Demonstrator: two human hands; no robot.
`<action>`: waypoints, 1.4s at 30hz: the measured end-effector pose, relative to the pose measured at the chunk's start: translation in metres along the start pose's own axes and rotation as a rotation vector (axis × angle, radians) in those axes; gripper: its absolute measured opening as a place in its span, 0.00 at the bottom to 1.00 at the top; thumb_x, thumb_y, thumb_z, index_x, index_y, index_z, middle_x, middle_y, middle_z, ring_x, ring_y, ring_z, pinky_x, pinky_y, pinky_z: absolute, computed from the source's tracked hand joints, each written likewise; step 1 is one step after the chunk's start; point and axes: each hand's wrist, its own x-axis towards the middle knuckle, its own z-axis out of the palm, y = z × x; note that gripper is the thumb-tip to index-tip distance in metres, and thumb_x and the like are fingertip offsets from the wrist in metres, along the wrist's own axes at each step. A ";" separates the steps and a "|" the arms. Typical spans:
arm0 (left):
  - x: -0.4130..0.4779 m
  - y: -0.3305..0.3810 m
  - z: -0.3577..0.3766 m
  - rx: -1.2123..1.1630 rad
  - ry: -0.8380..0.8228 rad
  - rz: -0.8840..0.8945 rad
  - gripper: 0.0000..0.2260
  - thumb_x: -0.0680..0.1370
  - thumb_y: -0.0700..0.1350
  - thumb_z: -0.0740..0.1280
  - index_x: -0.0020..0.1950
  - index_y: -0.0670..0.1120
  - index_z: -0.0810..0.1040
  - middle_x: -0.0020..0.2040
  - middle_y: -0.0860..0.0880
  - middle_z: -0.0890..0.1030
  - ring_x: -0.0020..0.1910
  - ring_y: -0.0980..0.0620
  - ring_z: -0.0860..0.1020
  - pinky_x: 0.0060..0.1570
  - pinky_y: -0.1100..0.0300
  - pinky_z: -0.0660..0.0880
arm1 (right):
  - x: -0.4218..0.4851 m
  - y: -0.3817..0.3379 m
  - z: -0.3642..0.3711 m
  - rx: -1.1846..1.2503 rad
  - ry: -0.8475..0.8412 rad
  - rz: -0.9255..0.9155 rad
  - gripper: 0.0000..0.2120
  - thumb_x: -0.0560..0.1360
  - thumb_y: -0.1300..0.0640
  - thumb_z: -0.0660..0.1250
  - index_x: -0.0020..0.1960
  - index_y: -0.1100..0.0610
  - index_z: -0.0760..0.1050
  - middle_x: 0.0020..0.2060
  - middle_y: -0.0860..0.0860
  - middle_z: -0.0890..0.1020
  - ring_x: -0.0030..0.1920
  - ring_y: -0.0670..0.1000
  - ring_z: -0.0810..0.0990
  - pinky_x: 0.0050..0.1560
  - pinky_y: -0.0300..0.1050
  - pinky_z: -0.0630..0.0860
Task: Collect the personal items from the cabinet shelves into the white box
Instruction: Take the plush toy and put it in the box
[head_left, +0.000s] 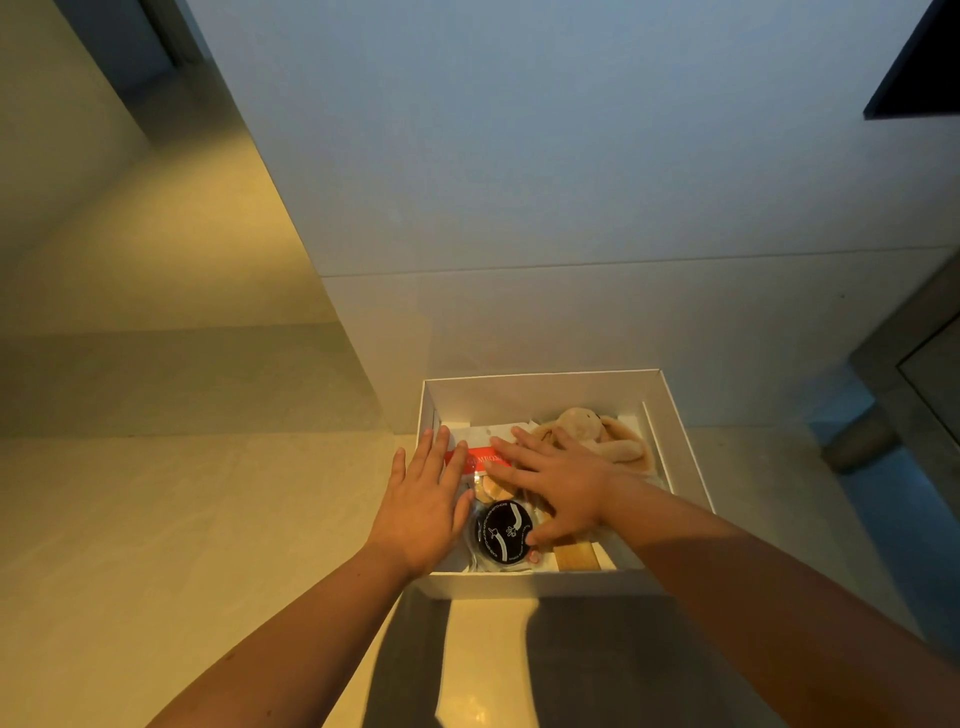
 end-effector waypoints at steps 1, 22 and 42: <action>0.000 0.000 0.000 -0.005 0.001 -0.001 0.26 0.81 0.56 0.43 0.75 0.50 0.38 0.76 0.46 0.38 0.73 0.49 0.35 0.69 0.51 0.36 | 0.004 -0.004 -0.001 0.000 0.015 -0.021 0.43 0.72 0.36 0.61 0.74 0.45 0.38 0.75 0.49 0.38 0.73 0.54 0.35 0.70 0.60 0.37; 0.004 -0.002 0.006 -0.128 0.051 -0.067 0.25 0.81 0.53 0.46 0.75 0.50 0.41 0.71 0.53 0.33 0.68 0.57 0.30 0.67 0.54 0.32 | 0.052 -0.038 0.027 0.014 -0.063 0.035 0.40 0.71 0.29 0.53 0.75 0.50 0.51 0.76 0.52 0.45 0.73 0.60 0.37 0.68 0.67 0.38; 0.005 -0.002 0.004 -0.121 0.023 -0.092 0.24 0.81 0.55 0.44 0.75 0.52 0.39 0.73 0.53 0.34 0.68 0.57 0.30 0.66 0.54 0.31 | 0.057 -0.027 0.021 0.017 -0.038 0.322 0.42 0.69 0.26 0.47 0.75 0.46 0.39 0.75 0.51 0.40 0.73 0.60 0.37 0.66 0.68 0.34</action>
